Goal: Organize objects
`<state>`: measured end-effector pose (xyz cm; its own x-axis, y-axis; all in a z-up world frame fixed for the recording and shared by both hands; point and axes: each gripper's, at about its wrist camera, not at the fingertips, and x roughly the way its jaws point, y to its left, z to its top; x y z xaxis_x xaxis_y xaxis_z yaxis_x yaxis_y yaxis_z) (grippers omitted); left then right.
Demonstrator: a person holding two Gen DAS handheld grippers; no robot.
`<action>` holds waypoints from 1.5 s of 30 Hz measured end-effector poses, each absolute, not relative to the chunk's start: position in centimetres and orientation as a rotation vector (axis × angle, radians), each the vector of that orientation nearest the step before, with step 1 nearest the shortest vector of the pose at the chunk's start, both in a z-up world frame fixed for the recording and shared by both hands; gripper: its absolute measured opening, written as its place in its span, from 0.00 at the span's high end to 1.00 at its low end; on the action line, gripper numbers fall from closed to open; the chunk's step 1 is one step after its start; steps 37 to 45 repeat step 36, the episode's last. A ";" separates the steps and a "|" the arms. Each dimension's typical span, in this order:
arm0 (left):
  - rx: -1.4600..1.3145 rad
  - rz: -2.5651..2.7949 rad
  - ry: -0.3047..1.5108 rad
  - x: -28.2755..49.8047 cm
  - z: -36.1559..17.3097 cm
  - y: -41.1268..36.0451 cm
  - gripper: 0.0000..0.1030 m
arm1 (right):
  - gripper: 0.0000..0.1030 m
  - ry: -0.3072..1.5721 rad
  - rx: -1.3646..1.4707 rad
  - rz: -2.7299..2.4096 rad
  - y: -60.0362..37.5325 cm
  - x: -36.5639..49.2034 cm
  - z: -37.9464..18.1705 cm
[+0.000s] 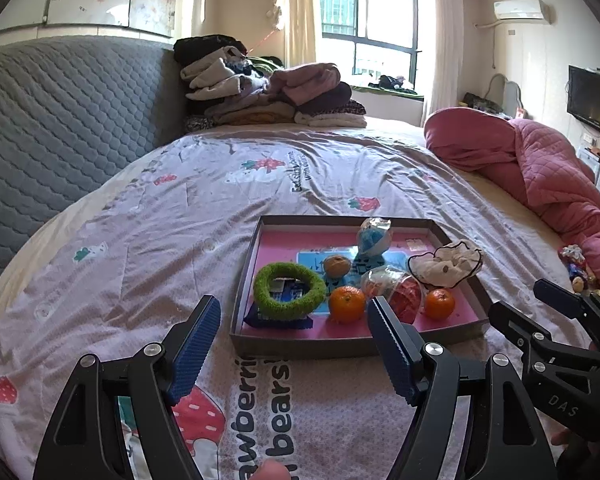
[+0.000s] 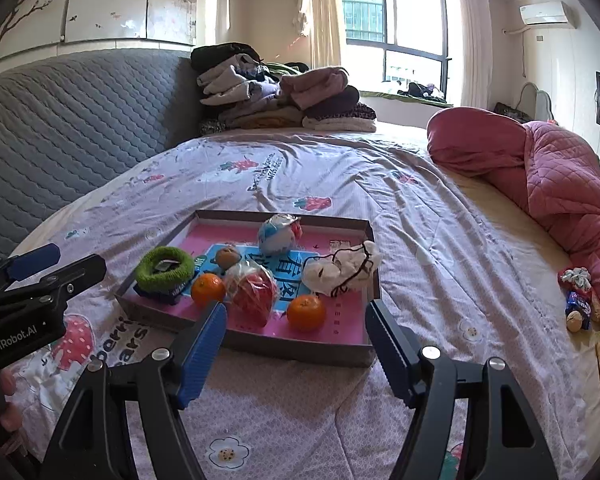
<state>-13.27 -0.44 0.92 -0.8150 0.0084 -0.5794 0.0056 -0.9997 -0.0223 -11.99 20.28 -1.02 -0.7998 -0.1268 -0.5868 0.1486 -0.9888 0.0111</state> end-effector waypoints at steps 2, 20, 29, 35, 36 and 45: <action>-0.970 2.988 -0.034 -13.4 0.4 -0.5 0.26 | 0.31 0.047 0.932 -2.844 20.2 -12.0 -1.4; -1.035 2.999 -0.031 -14.1 -3.4 -1.0 0.26 | 0.31 0.059 0.998 -2.830 20.1 -12.2 -5.0; -1.084 2.990 -0.033 -14.3 -4.9 -1.4 0.26 | 0.31 0.060 1.026 -2.819 20.0 -12.4 -6.1; -1.073 2.977 -0.047 -14.4 -5.2 -1.4 0.26 | 0.31 0.051 1.037 -2.819 20.1 -12.5 -6.4; -1.068 2.977 -0.048 -14.4 -5.2 -1.4 0.26 | 0.31 0.049 1.036 -2.818 20.2 -12.5 -6.4; -1.068 2.977 -0.048 -14.4 -5.2 -1.4 0.26 | 0.31 0.049 1.036 -2.818 20.2 -12.5 -6.4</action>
